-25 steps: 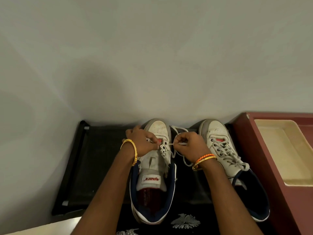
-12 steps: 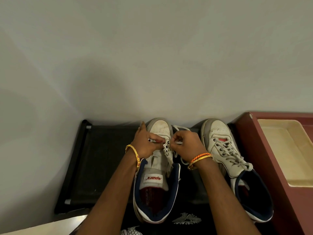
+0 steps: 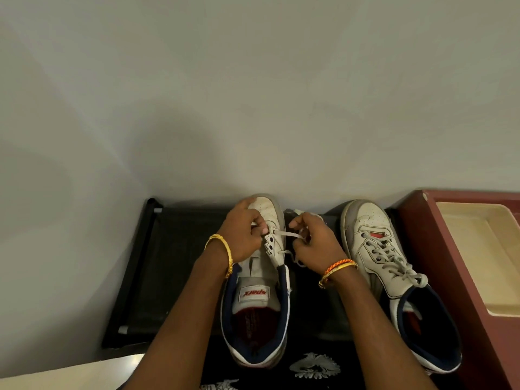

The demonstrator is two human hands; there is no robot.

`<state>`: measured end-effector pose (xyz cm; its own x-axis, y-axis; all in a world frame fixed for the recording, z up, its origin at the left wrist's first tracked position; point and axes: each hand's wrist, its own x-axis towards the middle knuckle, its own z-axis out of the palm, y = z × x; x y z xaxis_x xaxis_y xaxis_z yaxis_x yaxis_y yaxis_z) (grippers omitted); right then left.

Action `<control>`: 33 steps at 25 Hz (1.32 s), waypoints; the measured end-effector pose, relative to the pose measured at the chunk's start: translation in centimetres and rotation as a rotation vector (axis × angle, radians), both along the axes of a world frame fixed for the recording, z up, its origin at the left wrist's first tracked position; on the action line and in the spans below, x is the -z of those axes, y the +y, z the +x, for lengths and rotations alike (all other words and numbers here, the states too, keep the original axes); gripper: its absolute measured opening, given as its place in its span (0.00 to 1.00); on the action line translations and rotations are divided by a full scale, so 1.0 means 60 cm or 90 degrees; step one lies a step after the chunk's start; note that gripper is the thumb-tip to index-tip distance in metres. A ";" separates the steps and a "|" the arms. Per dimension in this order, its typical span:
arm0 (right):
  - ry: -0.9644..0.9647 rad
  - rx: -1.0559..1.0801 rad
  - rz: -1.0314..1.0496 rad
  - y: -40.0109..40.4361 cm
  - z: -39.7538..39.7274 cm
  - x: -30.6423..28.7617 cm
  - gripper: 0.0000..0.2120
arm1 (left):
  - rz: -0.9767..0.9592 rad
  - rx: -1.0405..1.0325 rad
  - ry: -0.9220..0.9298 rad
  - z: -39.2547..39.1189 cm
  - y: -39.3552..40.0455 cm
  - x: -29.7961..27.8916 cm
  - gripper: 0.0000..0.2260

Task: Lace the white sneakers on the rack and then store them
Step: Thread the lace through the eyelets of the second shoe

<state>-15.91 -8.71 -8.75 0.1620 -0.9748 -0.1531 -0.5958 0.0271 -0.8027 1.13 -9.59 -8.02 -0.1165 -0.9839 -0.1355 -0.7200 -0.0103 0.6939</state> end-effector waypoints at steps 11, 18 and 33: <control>0.075 -0.080 0.087 0.002 0.034 -0.012 0.20 | -0.119 -0.325 0.142 0.099 0.012 -0.012 0.09; -0.191 -0.089 -0.051 0.009 0.070 -0.059 0.13 | -0.025 -0.104 0.202 0.087 0.042 -0.058 0.03; 0.197 -0.018 -0.034 -0.013 0.073 -0.027 0.05 | 0.170 -0.247 0.164 0.070 0.024 -0.008 0.04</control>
<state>-11.53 -9.49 -7.12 0.1426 -0.9787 -0.1478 -0.8120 -0.0303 -0.5829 5.34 -8.15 -7.53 0.1871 -0.8964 -0.4019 -0.4347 -0.4424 0.7844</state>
